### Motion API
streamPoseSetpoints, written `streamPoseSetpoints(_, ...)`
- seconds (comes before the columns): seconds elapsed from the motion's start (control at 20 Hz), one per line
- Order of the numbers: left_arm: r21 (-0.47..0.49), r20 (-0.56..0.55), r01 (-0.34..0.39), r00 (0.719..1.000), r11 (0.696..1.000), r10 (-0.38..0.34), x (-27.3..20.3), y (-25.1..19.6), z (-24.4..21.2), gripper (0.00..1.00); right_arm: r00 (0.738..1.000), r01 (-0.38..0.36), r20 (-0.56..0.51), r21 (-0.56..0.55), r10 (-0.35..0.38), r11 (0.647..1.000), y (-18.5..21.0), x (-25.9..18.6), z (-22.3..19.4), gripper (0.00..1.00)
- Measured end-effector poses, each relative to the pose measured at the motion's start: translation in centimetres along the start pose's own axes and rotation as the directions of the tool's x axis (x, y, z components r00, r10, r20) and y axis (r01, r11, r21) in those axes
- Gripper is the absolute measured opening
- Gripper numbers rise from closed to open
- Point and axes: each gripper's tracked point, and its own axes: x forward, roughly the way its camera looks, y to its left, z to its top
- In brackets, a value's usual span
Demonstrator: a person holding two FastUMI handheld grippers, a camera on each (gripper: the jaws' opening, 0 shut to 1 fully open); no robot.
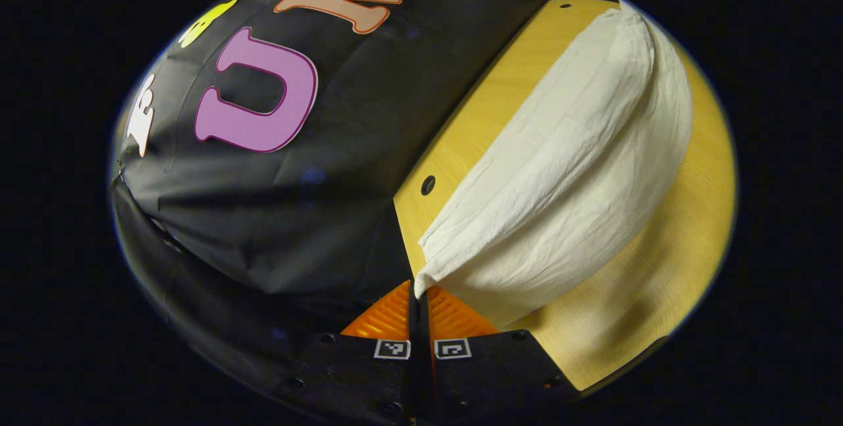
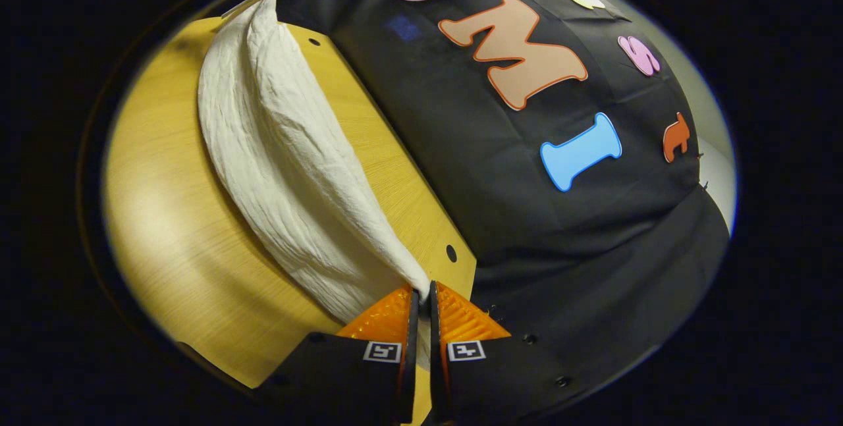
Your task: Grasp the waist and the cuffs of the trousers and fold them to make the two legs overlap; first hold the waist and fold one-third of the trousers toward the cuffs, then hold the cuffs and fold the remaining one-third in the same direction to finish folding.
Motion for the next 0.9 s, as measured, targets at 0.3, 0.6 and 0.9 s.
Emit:
streamPoseSetpoints(0.3,-0.126,0.04,-0.014,0.999,0.992,0.019,5.3,2.8,3.6,0.0,0.997,0.064,-0.047,0.085,-0.061,0.994,-1.5,5.3,2.8,0.14)
streamPoseSetpoints(0.6,-0.156,0.056,0.009,0.998,0.988,0.0,12.0,1.5,5.8,0.0,0.989,0.086,-0.134,0.152,-0.066,0.985,0.2,11.2,2.9,0.14)
streamPoseSetpoints(0.9,-0.194,0.053,0.045,0.998,0.98,-0.035,16.6,-1.9,6.1,0.0,0.975,0.101,-0.212,0.19,-0.06,0.977,2.4,16.4,1.9,0.11)
